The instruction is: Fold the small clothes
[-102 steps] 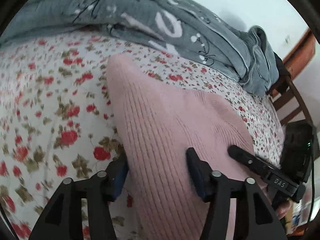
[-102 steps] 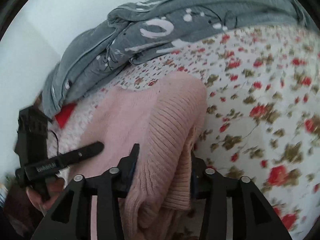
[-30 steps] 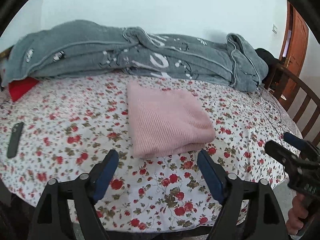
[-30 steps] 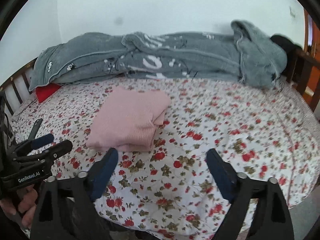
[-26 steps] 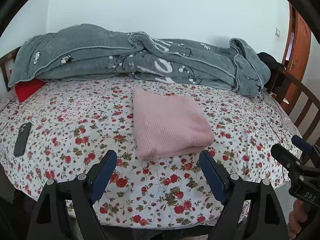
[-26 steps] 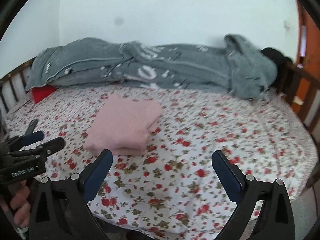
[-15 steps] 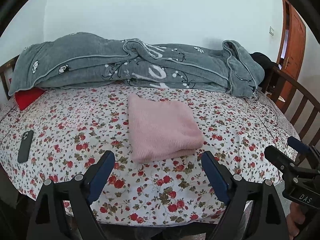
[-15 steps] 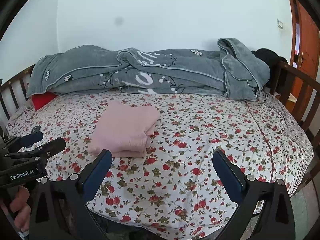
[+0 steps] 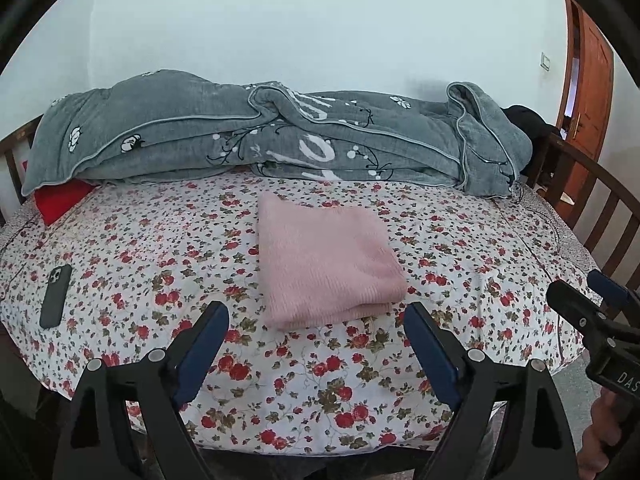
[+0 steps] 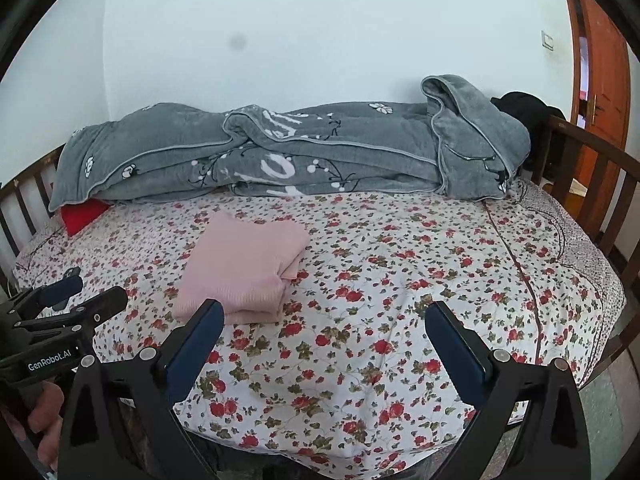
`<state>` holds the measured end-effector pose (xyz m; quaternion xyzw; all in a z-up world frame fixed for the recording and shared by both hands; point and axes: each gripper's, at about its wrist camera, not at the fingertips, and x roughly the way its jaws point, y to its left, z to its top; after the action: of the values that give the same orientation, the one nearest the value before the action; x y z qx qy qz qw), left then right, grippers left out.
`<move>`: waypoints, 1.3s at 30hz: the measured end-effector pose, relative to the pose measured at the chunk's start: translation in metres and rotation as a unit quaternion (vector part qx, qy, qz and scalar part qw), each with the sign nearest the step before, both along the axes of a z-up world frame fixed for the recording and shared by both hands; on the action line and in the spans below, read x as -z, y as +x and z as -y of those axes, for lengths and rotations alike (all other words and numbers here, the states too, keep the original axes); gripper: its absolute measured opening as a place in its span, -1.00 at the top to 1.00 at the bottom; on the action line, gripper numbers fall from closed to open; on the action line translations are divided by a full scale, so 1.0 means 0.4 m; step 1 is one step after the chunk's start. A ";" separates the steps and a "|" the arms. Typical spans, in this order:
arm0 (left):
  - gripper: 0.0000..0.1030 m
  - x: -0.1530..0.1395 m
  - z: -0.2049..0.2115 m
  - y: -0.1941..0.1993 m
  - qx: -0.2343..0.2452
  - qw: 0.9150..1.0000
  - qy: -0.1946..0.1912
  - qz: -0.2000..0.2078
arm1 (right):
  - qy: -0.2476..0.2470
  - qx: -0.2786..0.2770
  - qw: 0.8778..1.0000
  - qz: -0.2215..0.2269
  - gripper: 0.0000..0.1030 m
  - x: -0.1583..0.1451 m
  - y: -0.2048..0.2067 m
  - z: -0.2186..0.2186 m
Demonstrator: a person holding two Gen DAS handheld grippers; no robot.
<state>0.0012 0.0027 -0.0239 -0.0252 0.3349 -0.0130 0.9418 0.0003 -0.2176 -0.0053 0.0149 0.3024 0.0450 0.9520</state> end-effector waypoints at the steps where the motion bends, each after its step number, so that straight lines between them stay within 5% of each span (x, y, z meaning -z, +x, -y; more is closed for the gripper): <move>1: -0.73 -0.001 -0.001 0.000 0.000 1.000 -0.001 0.000 | 0.000 0.000 1.000 0.000 -0.93 0.000 0.000 0.001; 39: -0.74 -0.004 -0.005 0.003 0.006 1.000 -0.006 0.005 | 0.007 0.004 1.000 -0.004 -0.93 0.011 0.007 -0.005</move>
<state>0.0024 0.0046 -0.0224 -0.0291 0.3300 -0.0207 0.9433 0.0032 -0.2158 -0.0097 0.0225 0.3057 0.0433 0.9509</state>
